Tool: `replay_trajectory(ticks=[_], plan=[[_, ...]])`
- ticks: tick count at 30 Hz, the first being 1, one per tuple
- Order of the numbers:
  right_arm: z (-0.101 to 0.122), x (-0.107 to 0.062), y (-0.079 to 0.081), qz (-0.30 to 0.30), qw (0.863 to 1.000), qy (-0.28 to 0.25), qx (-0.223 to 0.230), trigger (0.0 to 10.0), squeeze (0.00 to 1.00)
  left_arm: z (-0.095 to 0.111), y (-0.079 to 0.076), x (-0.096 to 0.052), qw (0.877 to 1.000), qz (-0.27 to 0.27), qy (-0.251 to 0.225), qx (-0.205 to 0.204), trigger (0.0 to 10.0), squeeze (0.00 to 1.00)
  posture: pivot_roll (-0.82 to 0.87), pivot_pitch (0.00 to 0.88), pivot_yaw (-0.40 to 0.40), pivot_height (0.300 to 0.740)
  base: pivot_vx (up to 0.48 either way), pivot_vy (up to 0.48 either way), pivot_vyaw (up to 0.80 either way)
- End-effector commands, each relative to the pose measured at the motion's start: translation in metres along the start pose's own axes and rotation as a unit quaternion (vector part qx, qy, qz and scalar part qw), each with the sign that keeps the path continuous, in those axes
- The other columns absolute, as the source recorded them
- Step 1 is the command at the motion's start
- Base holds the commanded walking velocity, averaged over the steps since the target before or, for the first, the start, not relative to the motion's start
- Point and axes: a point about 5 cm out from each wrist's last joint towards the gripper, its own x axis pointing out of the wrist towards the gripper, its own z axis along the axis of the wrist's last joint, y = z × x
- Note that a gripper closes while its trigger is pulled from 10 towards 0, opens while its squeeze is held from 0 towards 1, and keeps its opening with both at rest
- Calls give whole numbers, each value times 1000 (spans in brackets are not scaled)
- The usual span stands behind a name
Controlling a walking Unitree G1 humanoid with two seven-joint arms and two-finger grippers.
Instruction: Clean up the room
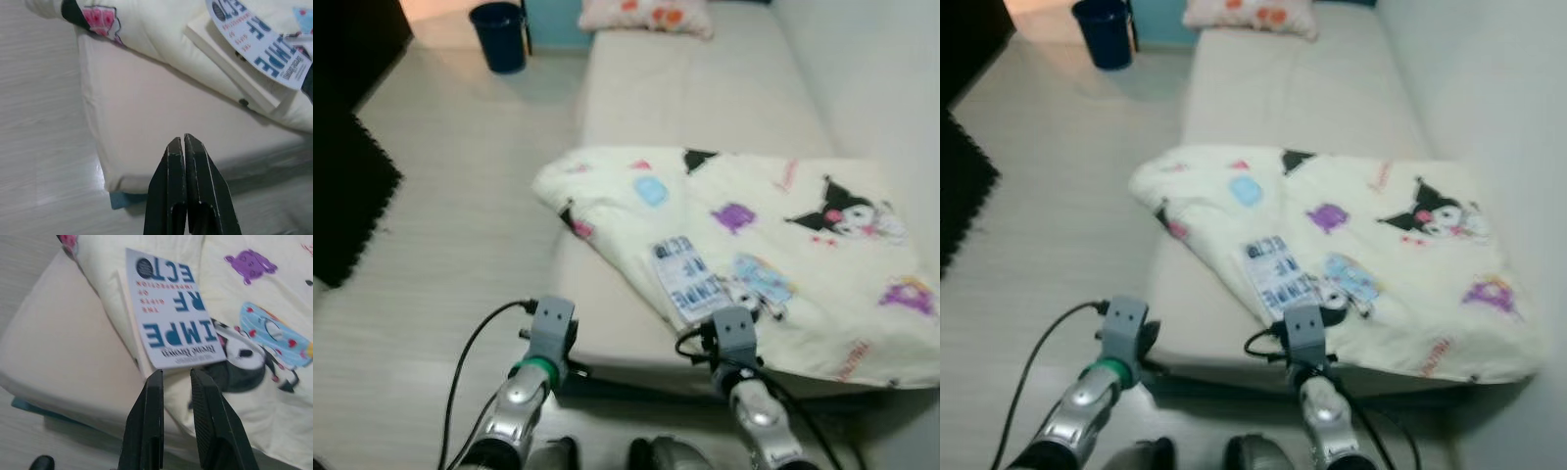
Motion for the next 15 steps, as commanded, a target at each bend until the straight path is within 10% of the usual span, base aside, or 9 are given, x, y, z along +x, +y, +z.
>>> replay_trajectory(ticks=[1, 9, 15], plan=[[-9, -5, 3, 6, 1000, 18, -3, 10000, 0, -10, -1, -4, 1000, 2, 17, -5, 10000, 0, -17, 131, 3, 740, 0, -319, 0], [-8, -4, 2, 6, 1000, 16, -3, 10000, 0, -10, 0, -4, 1000, 8, 22, -18, 10000, 0, -17, 143, 0, 740, 0, -269, 0], [-8, -4, 1, 5, 1000, 15, -3, 10000, 0, -7, 4, -3, 999, 24, 15, -44, 10000, 0, -15, 147, 0, 740, 0, 480, 0]])
